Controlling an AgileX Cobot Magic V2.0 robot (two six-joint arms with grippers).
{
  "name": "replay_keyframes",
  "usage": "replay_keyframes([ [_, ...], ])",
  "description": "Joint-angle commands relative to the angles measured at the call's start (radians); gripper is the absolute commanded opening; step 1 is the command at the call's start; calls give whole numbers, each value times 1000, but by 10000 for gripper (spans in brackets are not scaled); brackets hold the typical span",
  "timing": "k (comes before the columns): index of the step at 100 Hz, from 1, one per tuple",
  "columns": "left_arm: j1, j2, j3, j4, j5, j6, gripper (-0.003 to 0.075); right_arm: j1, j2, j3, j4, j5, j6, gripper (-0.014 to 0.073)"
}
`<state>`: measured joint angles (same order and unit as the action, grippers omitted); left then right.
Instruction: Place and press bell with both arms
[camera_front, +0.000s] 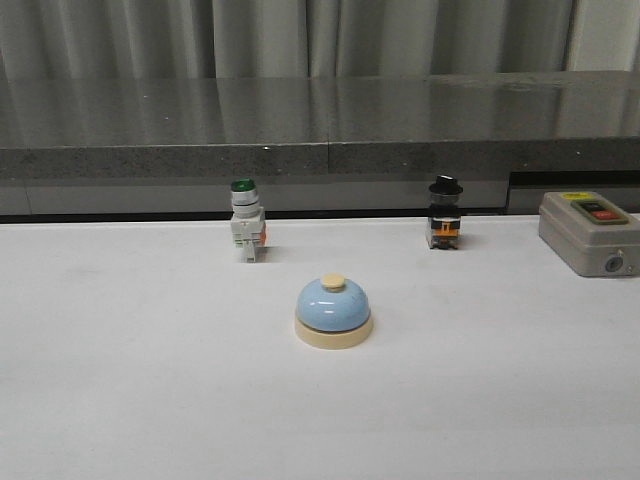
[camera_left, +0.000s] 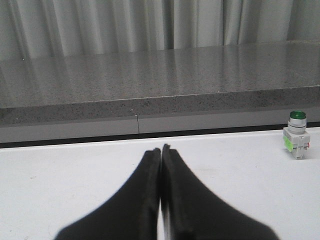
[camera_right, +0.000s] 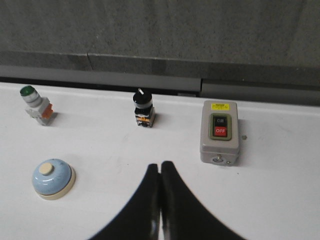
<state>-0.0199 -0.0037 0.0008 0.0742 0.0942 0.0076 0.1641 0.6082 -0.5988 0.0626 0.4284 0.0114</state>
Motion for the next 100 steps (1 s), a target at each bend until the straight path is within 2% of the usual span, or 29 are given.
replay_keyframes([
  [1, 1, -28, 42, -8, -79, -8, -20, -6, -73, 8, -5, -75, -11, -69],
  [16, 1, -28, 42, -8, -79, -8, -20, -6, -135, 15, -5, -35, -11, -69],
  [82, 1, -28, 42, -8, -79, -8, -19, -6, -138, 17, -6, -29, -11, -69],
  [100, 1, -28, 42, -8, -79, -8, -20, -6, -225, 77, -63, -57, 3, -69],
])
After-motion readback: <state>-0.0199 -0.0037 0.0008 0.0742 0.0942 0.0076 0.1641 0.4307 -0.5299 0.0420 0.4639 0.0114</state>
